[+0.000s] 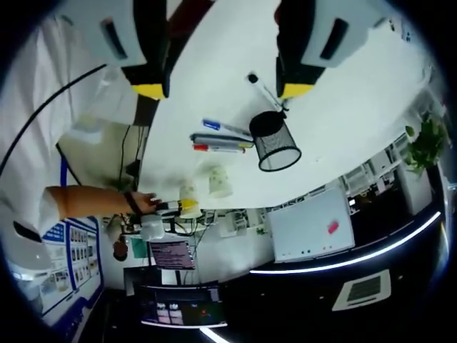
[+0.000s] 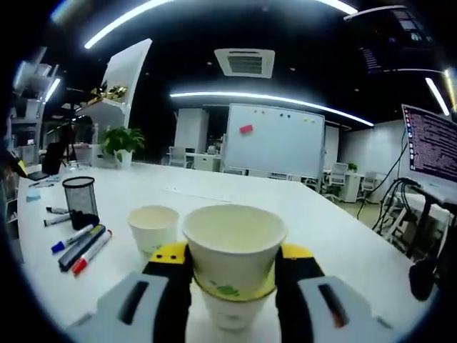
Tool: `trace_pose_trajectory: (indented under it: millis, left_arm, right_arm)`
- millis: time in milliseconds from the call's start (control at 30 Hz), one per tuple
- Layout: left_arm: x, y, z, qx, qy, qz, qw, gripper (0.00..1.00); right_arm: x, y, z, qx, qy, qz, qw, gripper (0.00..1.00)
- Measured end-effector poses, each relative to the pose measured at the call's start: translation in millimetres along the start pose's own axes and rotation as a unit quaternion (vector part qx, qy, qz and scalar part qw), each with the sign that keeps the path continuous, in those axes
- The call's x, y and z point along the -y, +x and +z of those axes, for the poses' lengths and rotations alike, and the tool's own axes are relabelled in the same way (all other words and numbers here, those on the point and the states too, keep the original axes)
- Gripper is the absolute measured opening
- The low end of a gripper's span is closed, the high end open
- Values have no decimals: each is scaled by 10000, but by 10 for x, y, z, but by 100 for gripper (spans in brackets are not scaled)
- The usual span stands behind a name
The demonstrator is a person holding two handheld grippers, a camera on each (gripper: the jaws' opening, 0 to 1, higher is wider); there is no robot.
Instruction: Place the scattered laser pointers and whiteboard markers into the pen holder and stack the scattered paper cups together
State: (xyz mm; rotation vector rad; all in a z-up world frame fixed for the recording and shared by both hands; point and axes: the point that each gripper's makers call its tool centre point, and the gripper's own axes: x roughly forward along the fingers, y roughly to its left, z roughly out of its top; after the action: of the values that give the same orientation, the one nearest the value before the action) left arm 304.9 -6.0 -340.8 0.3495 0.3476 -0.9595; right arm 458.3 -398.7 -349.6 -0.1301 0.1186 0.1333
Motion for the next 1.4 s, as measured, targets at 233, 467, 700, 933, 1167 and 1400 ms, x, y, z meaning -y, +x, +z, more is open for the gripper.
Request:
trace_pose_trajectory:
  millis: [233, 467, 700, 933, 1167, 1400]
  left_arm:
    - [6, 0, -7, -22, -1, -4, 10000, 61]
    - [19, 4, -17, -20, -3, -23, 10000, 61]
    - [15, -1, -15, 4, -37, -6, 10000, 61]
    - [27, 7, -8, 9, -20, -25, 10000, 61]
    - [17, -2, -14, 12, -33, -5, 10000, 61]
    - [10, -7, -21, 6, -23, 4, 10000, 61]
  right_arm:
    - [-27, 10, 11, 29, -67, 76, 9999, 47]
    - [-58, 24, 14, 25, -108, 195, 9997, 47]
    - [-57, 56, -14, -81, -32, 280, 9996, 49]
    - [-89, 46, -41, -89, -101, 321, 9994, 51]
    - [-107, 48, -42, -93, -123, 376, 9992, 54]
    - [-111, 47, -42, -50, -110, 365, 9993, 54]
